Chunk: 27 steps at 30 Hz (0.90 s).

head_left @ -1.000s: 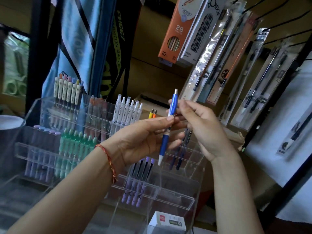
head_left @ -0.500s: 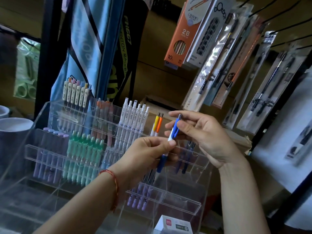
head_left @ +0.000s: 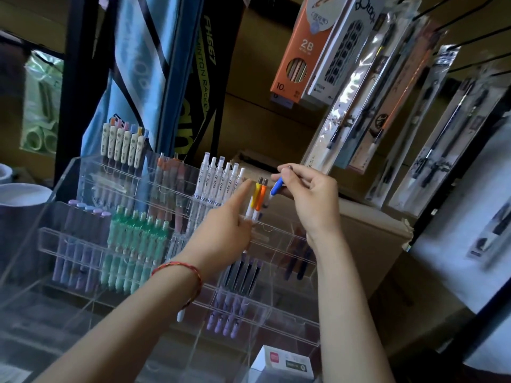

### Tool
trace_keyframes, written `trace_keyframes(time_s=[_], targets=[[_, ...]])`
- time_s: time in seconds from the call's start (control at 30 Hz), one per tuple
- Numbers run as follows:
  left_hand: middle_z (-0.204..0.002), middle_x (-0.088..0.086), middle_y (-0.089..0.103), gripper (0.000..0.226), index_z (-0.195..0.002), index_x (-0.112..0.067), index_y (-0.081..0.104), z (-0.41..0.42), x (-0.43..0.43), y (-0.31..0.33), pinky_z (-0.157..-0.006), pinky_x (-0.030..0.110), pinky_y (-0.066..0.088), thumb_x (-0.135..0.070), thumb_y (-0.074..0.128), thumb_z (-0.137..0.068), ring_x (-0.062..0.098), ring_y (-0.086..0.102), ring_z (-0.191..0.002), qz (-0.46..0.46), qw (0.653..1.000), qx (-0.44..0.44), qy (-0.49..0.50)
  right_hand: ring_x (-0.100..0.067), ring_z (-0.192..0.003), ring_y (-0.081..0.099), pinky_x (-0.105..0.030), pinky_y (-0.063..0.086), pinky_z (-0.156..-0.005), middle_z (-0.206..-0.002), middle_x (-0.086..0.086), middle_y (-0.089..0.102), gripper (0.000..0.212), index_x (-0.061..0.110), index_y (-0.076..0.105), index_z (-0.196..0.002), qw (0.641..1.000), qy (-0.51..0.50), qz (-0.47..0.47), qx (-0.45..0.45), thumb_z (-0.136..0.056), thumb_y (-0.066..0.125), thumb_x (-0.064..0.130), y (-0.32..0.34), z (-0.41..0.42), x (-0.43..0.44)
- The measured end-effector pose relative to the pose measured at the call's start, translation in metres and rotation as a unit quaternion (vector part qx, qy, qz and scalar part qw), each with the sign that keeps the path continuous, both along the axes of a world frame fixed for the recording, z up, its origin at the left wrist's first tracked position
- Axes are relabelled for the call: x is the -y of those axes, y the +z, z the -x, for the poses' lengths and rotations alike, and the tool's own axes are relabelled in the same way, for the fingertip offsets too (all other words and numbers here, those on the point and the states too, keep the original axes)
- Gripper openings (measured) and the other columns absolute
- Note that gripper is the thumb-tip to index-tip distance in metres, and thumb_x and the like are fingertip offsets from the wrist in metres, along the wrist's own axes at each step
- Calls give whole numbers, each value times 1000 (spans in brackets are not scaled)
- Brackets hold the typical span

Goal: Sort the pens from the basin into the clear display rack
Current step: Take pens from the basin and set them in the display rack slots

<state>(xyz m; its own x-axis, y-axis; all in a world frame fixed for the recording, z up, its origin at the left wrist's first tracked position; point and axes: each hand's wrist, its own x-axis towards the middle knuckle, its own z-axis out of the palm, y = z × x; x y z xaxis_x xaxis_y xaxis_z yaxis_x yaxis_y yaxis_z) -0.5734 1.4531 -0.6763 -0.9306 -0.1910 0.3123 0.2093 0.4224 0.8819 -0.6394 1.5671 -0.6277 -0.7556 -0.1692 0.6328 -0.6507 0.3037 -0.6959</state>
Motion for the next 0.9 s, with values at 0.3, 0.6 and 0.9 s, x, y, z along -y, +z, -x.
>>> trace_keyframes(time_s=[0.3, 0.6, 0.9], targets=[[-107, 15, 64, 67, -144, -41, 10, 4, 8, 4, -64, 41, 55, -9, 41, -95, 17, 53, -57, 77, 997, 16, 23, -17, -82, 70, -40, 57, -82, -87, -3, 70, 11, 21, 66, -84, 993, 7, -101, 57, -90, 59, 16, 9, 0, 7], [-117, 17, 61, 69, -144, -40, 11, 0, 13, 8, -69, 42, 55, -4, 39, -93, 23, 60, -66, 78, 996, 23, 19, -13, -80, 69, -26, 51, -75, -82, -2, 73, 20, 16, 64, -92, 945, -12, -306, 113, -76, 74, 9, 21, -16, 4], [-75, -5, 67, 32, -114, -32, 55, -91, 66, -26, -63, 32, 55, -11, 45, -92, 17, 63, -64, 30, 998, -44, -28, 0, -84, 61, -9, 48, -71, -93, 10, 64, 21, 21, 59, -104, 979, 61, -83, -174, -87, 62, 8, 20, -104, 51]])
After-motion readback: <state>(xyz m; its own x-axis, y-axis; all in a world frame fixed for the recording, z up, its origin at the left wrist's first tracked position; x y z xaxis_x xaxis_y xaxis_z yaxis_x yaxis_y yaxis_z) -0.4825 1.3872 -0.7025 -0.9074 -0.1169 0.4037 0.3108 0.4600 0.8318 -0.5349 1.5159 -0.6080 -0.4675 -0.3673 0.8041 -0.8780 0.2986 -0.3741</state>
